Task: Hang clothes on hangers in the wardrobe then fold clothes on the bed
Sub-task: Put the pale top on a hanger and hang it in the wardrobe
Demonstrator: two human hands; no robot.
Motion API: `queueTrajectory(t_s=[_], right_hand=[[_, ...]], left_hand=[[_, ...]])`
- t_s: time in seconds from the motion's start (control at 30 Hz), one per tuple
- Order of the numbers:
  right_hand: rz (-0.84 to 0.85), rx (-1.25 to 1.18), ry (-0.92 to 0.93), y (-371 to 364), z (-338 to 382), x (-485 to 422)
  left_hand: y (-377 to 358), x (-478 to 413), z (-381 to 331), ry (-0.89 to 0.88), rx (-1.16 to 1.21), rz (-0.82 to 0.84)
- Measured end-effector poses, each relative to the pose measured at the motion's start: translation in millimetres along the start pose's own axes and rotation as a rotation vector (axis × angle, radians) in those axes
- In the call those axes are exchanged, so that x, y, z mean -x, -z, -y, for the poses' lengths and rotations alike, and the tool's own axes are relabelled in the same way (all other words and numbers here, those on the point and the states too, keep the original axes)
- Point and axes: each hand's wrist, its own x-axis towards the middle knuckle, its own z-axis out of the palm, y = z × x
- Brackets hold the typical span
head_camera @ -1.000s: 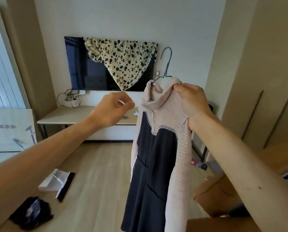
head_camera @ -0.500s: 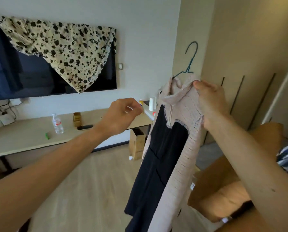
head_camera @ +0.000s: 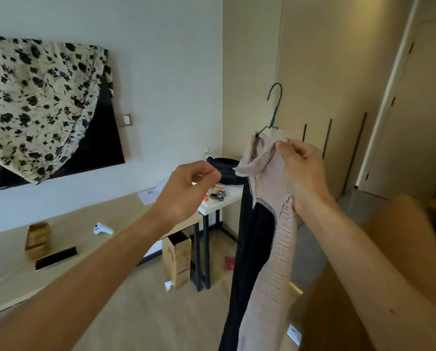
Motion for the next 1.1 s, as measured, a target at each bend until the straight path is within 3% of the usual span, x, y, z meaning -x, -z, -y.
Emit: queueTrajectory(t_s=[0.53, 0.83, 1.1], right_hand=[[-0.34, 0.185, 0.061, -48.5, -122.7, -265.1], [-0.525, 0.307, 0.095, -46.3, -176.9, -415.8], [-0.551, 0.335, 0.132, -6.5, -265.4, -542.9]], left_hand=[[-96.7, -336.1, 156.2, -0.156, 0.265, 0.363], [-182.7, -514.0, 190.5, -0.223, 0.39, 0.613], [-310.6, -648.5, 185.6, -0.356, 0.376, 0.664]])
